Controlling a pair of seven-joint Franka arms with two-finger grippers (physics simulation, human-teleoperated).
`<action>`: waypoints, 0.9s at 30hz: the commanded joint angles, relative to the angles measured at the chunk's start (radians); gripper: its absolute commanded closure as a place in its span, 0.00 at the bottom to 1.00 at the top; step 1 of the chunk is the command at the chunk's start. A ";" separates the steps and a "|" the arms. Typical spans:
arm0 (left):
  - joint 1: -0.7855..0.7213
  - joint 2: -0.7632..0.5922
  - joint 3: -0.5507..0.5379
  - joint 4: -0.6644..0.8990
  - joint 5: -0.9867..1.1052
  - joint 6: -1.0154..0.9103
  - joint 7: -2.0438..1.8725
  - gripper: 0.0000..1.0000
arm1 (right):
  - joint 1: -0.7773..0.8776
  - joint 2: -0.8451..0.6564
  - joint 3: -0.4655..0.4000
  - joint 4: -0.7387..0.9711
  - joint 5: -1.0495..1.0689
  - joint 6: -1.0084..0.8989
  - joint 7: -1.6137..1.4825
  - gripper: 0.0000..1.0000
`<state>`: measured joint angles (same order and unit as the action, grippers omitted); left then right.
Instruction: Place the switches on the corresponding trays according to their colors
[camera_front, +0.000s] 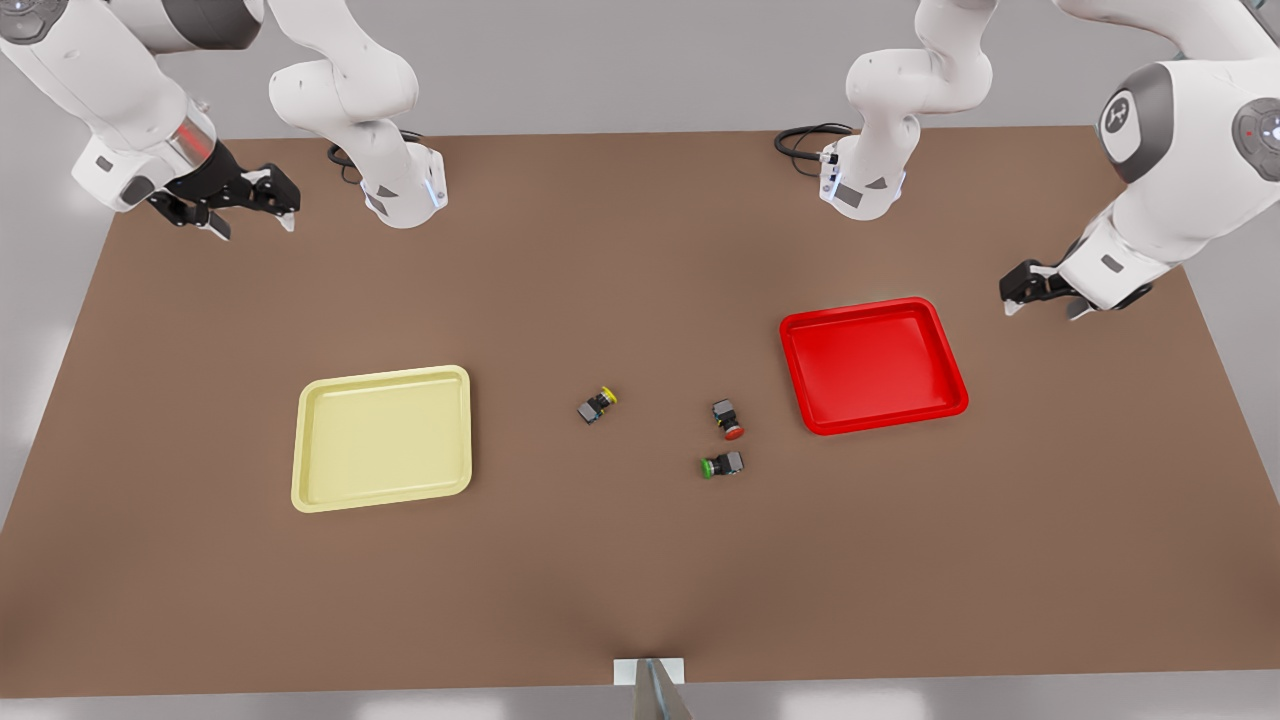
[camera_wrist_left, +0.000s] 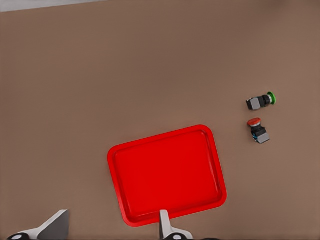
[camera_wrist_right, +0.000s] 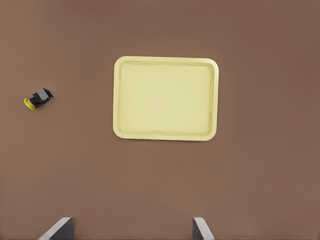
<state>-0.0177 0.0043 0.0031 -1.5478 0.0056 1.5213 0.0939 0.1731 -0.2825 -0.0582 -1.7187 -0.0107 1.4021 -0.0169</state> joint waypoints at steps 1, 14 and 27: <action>-0.064 0.002 0.000 0.000 0.002 0.000 0.000 0.00 | -0.001 -0.001 0.000 -0.001 0.000 0.000 0.000 0.00; -0.298 0.598 -0.276 0.222 0.068 0.332 -0.882 0.00 | 0.020 0.382 0.425 0.091 0.121 0.304 -0.268 0.00; -0.327 0.646 -0.258 -0.066 0.129 0.631 -0.996 0.00 | 0.172 0.907 0.497 0.315 -0.083 0.646 -1.269 0.00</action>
<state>-0.3453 0.6478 -0.2546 -1.6240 0.1305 2.1572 -0.9020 0.3454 0.6230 0.4399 -1.4194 -0.0936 2.0532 -1.2862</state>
